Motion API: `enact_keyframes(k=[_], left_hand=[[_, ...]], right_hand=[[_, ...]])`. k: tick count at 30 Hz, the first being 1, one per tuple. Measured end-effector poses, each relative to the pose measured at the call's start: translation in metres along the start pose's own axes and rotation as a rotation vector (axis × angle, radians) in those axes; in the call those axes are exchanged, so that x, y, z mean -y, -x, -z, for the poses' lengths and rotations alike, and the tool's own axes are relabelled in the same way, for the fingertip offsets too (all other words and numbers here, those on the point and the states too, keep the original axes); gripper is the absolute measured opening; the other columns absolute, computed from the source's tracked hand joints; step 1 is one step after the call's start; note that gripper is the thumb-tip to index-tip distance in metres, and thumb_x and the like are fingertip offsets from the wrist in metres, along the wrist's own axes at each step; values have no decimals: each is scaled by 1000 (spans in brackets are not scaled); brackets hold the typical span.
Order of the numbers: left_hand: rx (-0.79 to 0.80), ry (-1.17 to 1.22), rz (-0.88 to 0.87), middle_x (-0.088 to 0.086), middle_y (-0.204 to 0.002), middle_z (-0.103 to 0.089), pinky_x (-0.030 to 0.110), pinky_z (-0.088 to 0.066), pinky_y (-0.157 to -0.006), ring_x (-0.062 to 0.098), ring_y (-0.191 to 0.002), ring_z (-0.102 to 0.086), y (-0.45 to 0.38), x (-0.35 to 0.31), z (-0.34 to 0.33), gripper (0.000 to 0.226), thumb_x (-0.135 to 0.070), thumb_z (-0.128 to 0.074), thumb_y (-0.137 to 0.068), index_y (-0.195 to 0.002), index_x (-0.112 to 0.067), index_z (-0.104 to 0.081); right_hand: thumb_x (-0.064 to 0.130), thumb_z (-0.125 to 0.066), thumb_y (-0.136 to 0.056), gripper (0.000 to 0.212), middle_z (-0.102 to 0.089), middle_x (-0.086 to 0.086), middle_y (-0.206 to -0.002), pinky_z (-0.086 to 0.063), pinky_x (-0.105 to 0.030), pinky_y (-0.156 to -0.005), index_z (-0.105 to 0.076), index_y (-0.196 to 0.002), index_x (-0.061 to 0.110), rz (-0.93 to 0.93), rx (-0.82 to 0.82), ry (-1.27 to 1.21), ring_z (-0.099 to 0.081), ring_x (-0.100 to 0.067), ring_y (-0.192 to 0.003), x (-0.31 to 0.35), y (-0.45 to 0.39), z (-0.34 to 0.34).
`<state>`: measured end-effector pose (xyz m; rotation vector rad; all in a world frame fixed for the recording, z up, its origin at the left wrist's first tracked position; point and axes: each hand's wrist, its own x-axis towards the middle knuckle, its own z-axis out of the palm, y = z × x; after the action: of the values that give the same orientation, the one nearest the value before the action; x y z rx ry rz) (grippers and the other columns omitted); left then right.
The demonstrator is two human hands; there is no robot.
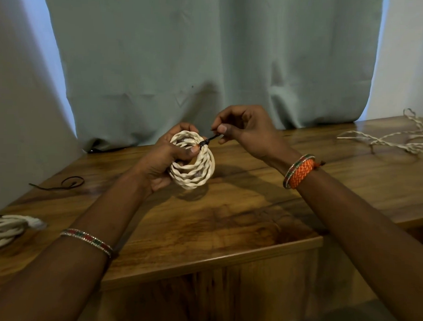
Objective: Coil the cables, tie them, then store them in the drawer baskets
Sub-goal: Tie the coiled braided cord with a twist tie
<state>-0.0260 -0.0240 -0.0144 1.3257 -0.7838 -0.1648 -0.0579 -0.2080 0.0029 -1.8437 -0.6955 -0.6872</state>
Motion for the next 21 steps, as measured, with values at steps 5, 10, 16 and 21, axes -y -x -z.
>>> enact_keyframes(k=[5,10,16,21], left_hand=[[31,42,19,-3,-65,-64,18,-50,-54,9,-57,-60,1,0,0,33,5,-56,-64,-90,-15,-51],[38,65,22,-2,-66,-63,20,-52,-54,10,-56,-60,1,0,0,33,6,-55,-64,-90,-15,-52],[34,84,18,-1,-67,-64,20,-52,-56,11,-58,-61,1,-1,0,33,6,-55,-64,-90,-15,-52],[35,77,16,-2,-66,-64,20,-52,-55,10,-57,-61,2,-1,-2,33,6,-54,-64,-89,-15,-52]], right_hand=[[-10,-59,-83,26,-64,7,-76,-56,-20,-70,-66,-80,15,137,-58,226,-66,-7,-75,1,4,-5],[-16,-57,-77,25,-63,4,-79,-52,-14,-71,-69,-81,5,292,-102,357,-62,-6,-77,1,6,-7],[-14,-59,-78,21,-63,4,-80,-54,-18,-71,-68,-81,4,294,-137,310,-63,-6,-78,1,7,-6],[-19,-57,-75,26,-61,5,-78,-48,-9,-69,-68,-81,3,327,-92,354,-60,-1,-75,1,8,-9]])
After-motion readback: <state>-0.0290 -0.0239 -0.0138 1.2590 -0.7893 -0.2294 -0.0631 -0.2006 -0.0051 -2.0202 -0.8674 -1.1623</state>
